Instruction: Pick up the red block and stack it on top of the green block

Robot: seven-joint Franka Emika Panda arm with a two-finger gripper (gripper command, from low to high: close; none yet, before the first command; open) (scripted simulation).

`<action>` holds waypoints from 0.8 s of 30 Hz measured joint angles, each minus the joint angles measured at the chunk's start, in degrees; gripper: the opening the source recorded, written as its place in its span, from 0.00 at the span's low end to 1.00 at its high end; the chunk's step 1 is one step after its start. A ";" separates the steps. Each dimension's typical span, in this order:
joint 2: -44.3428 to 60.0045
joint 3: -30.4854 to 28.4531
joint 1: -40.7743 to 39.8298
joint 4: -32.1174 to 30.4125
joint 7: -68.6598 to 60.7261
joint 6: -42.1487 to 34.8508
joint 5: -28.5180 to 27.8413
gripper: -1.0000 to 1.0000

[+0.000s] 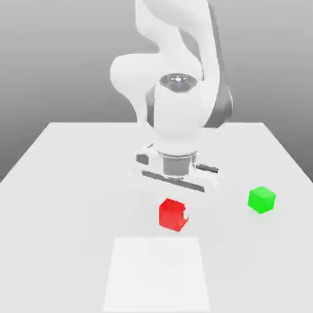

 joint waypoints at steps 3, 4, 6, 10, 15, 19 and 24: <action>-1.27 2.95 6.79 0.25 -5.80 -1.45 1.87 0.00; -1.69 3.90 9.09 0.34 -7.71 -1.93 2.46 0.00; -2.52 5.44 13.97 0.50 -11.33 -2.89 3.37 0.00; -4.20 9.08 23.27 0.83 -18.88 -4.79 5.54 0.00; -4.74 13.30 33.06 1.23 -26.68 -5.63 7.27 0.00; 2.72 14.83 31.71 1.45 -24.13 1.47 2.61 0.00; 10.44 13.27 30.79 1.66 -17.26 8.50 -7.45 1.00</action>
